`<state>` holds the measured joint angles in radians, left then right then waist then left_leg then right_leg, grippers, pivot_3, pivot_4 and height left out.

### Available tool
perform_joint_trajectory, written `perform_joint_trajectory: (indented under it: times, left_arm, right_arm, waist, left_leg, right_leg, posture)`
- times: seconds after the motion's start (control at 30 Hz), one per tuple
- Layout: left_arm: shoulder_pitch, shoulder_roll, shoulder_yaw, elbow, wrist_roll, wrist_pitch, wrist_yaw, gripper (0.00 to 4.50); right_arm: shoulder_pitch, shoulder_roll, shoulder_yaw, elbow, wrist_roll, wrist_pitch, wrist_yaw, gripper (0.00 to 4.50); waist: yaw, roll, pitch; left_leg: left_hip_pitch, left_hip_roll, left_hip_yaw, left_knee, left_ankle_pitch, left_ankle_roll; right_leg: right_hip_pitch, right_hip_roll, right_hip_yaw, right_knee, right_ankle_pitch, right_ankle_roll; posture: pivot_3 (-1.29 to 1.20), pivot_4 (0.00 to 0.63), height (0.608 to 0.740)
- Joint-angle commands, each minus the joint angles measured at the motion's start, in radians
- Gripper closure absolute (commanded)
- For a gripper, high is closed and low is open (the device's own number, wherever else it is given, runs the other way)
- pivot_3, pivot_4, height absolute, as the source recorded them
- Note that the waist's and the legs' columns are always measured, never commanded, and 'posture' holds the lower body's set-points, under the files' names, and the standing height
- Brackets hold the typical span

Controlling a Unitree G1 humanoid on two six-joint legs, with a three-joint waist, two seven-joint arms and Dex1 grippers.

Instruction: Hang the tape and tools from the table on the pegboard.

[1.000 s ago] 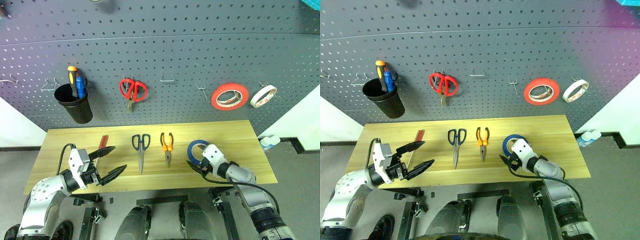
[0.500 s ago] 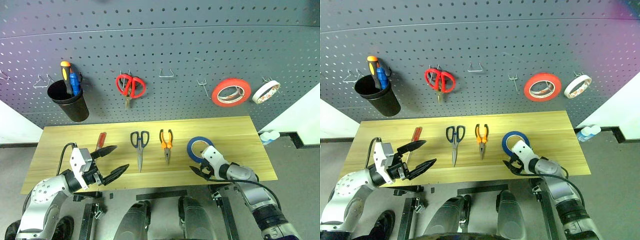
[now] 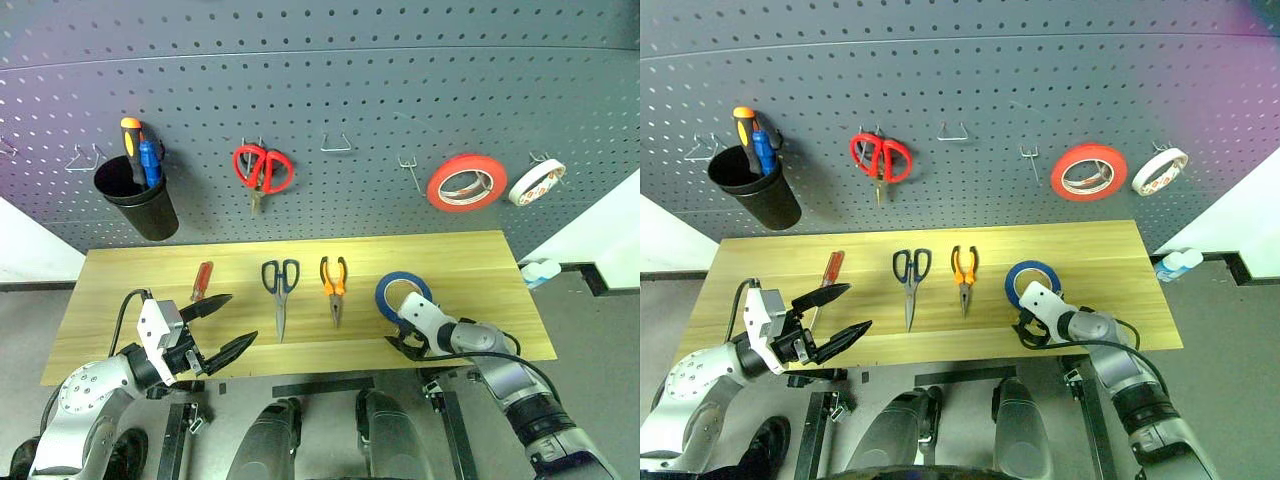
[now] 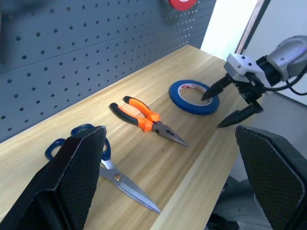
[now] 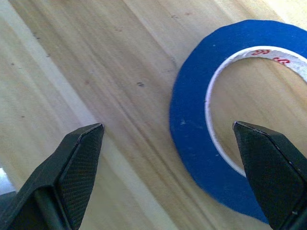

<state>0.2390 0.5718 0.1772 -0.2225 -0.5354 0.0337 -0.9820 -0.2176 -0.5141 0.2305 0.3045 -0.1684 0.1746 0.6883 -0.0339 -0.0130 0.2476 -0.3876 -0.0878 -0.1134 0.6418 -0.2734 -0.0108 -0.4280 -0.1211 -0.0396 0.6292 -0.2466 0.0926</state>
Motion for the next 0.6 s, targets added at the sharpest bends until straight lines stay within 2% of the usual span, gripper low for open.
perform_joint_trajectory:
  times: [0.03, 0.23, 0.6]
  left_arm:
    - [0.01, -0.002, 0.029, -0.042, -0.034, 0.009, 0.001, 0.03]
    - [0.012, 0.0, 0.045, -0.056, -0.076, 0.049, 0.003, 0.03]
    - [0.043, 0.068, 0.074, -0.129, -0.157, 0.121, -0.093, 0.03]
  right_arm:
    - [-0.004, -0.011, 0.012, 0.021, -0.016, 0.001, 0.003, 0.0]
    - [-0.016, -0.014, 0.021, 0.039, -0.032, 0.011, 0.002, 0.0]
    - [-0.024, -0.007, 0.025, 0.06, -0.026, 0.003, 0.005, 0.0]
  waist:
    - [0.003, 0.0, 0.0]
    - [0.018, -0.001, 0.001]
    - [0.02, -0.003, 0.002]
  left_leg:
    - [-0.001, 0.0, 0.0, 0.001, 0.0, 0.0]
    - [-0.001, 0.0, 0.0, 0.004, -0.001, 0.001]
    - [-0.002, 0.001, 0.0, 0.005, -0.001, 0.001]
  right_leg:
    - [0.0, 0.0, 0.0, 0.0, 0.0, 0.0]
    - [0.0, 0.001, 0.0, 0.0, 0.001, -0.003]
    - [0.0, 0.001, 0.0, 0.0, 0.0, -0.004]
  posture:
    - [-0.03, 0.265, 0.74]
    - [-0.03, 0.27, 0.74]
    - [-0.03, 0.267, 0.74]
